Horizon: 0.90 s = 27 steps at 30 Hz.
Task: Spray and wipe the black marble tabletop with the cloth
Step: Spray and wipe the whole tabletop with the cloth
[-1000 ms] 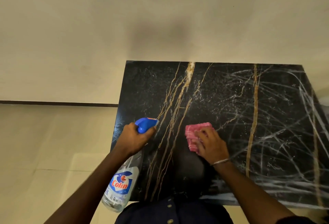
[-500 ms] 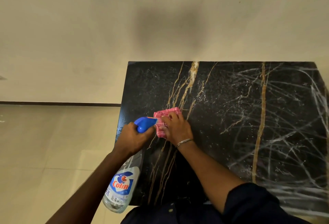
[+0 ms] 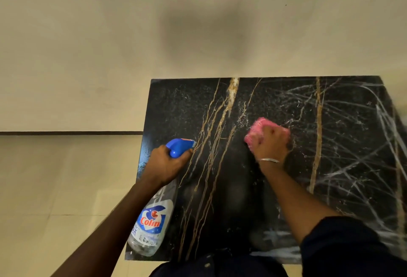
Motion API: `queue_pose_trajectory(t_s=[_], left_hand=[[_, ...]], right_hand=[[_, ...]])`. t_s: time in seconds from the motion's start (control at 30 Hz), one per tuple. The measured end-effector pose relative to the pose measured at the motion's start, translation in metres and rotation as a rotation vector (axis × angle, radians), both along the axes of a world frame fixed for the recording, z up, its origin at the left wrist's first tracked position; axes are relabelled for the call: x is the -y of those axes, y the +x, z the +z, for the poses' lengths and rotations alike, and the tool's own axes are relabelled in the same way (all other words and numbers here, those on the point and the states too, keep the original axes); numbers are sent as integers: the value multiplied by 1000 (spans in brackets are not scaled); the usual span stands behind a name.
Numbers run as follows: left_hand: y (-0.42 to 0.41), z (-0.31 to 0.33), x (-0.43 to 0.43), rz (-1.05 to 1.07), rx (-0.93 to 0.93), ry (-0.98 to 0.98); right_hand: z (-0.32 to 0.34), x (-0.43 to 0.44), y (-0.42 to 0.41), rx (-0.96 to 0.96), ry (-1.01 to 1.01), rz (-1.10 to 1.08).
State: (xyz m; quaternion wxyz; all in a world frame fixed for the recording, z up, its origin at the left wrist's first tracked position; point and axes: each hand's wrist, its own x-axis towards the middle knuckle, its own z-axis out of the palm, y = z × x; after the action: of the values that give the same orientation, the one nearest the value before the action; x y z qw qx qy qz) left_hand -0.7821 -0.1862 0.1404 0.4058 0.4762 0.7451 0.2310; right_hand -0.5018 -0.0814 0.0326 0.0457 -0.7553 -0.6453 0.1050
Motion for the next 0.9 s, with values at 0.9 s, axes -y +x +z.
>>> queue_pose_trajectory(t_s=[0.9], left_hand=[[103, 53, -17, -185, 84, 59]], right_hand=[[74, 50, 82, -2173, -413, -774]])
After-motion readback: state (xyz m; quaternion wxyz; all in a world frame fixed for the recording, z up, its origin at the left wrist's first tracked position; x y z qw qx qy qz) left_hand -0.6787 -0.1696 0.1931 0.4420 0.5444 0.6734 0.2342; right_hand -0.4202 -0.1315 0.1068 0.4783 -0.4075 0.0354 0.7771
